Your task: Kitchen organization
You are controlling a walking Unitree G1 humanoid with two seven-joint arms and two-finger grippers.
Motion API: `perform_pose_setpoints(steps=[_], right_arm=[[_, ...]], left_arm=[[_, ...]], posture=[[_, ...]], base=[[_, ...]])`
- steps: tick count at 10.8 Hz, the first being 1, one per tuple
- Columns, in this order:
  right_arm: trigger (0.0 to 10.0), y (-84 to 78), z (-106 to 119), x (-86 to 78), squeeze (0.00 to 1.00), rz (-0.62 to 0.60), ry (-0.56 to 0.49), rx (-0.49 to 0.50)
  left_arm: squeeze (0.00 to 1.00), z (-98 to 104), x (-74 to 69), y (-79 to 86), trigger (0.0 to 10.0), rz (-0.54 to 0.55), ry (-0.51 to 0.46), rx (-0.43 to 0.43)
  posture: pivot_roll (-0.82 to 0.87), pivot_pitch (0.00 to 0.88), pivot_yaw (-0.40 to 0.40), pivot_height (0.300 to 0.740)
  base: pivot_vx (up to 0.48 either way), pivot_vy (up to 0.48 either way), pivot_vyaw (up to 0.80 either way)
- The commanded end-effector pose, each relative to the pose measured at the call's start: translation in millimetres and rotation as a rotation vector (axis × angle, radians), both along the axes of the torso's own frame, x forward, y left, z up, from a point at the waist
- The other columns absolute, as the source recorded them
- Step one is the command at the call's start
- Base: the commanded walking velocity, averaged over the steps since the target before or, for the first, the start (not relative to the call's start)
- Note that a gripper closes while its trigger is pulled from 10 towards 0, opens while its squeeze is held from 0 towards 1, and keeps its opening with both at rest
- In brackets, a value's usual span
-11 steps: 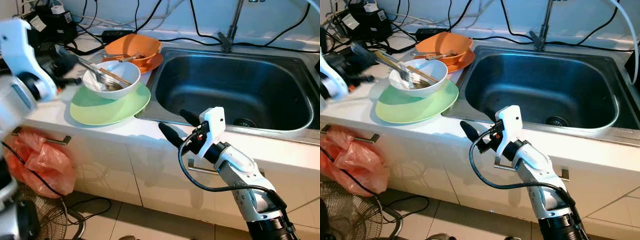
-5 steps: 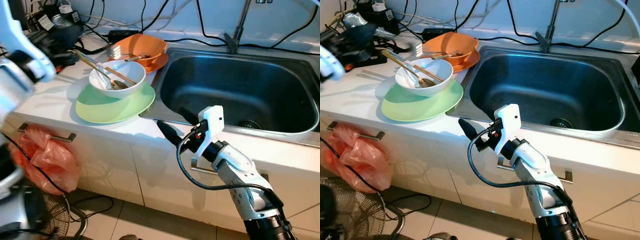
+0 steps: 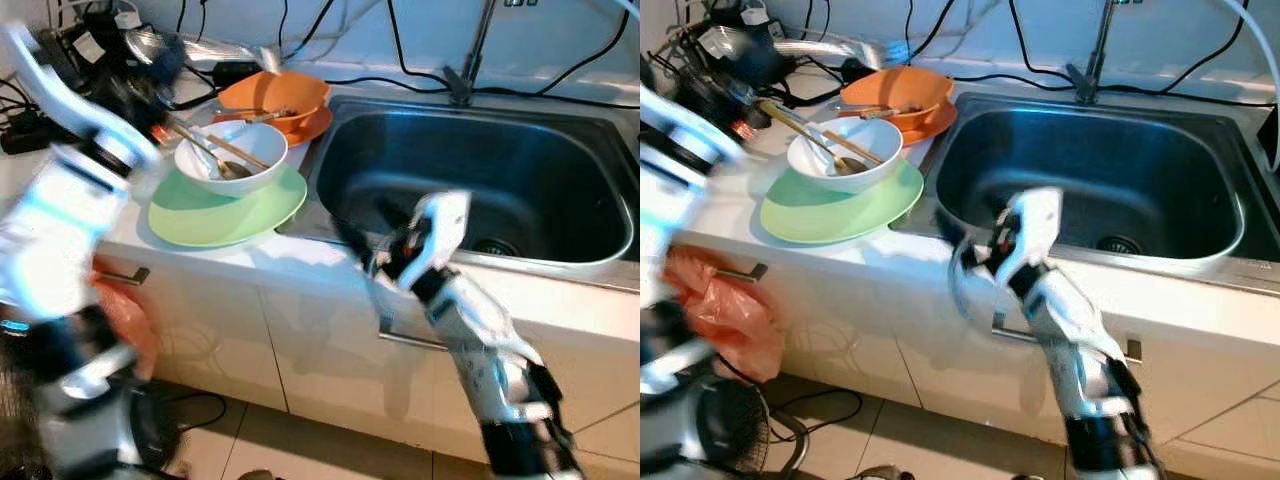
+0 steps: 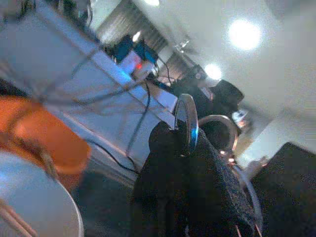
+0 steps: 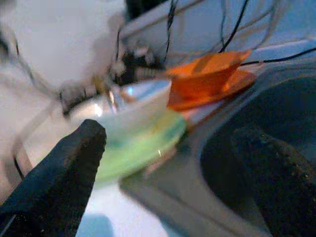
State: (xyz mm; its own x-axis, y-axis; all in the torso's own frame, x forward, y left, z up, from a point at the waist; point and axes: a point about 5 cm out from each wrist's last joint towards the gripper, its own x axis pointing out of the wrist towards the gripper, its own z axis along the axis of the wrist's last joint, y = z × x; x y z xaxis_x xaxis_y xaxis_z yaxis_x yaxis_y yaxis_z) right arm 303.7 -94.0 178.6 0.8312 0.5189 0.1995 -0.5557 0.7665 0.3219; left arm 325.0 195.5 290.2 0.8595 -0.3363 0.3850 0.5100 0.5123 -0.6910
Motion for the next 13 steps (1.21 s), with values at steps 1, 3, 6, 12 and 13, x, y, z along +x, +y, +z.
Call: perform_pose_setpoints(steps=[1, 3, 6, 12, 13], right_arm=[[10.0, -2.2, 4, 6.0, 0.00, -0.021, 0.046, 0.094], [10.0, -2.2, 21, 20.7, 0.00, -0.062, 0.131, 0.344], [10.0, -3.1, 26, 28.0, 0.00, -0.072, 0.167, 0.399], [10.0, -1.7, 37, 35.4, 0.00, -0.073, 0.179, 0.427], [10.0, -2.0, 39, 36.8, 0.00, -0.073, 0.175, 0.427]], left_arm=[[0.00, -11, 2.8, -0.8, 0.0, -0.025, 0.025, -0.070], [0.00, -38, 8.6, -20.4, 0.0, -0.105, 0.090, -0.182], [0.00, -64, 17.5, -49.6, 0.0, -0.131, 0.168, -0.234], [0.00, -85, 9.3, -92.8, 0.0, -0.216, 0.222, -0.295], [0.00, -87, 7.9, -93.7, 0.0, -0.216, 0.231, -0.300]], posture=[[0.13, 0.058, 0.076, 0.740], [0.11, 0.057, 0.078, 0.740], [0.09, 0.058, 0.074, 0.740], [0.05, 0.062, 0.053, 0.740], [0.05, 0.064, 0.052, 0.740]], base=[[0.000, 0.000, 0.00], [0.000, 0.000, 0.00], [0.000, 0.000, 0.00], [0.000, 0.000, 0.00], [0.000, 0.000, 0.00]])
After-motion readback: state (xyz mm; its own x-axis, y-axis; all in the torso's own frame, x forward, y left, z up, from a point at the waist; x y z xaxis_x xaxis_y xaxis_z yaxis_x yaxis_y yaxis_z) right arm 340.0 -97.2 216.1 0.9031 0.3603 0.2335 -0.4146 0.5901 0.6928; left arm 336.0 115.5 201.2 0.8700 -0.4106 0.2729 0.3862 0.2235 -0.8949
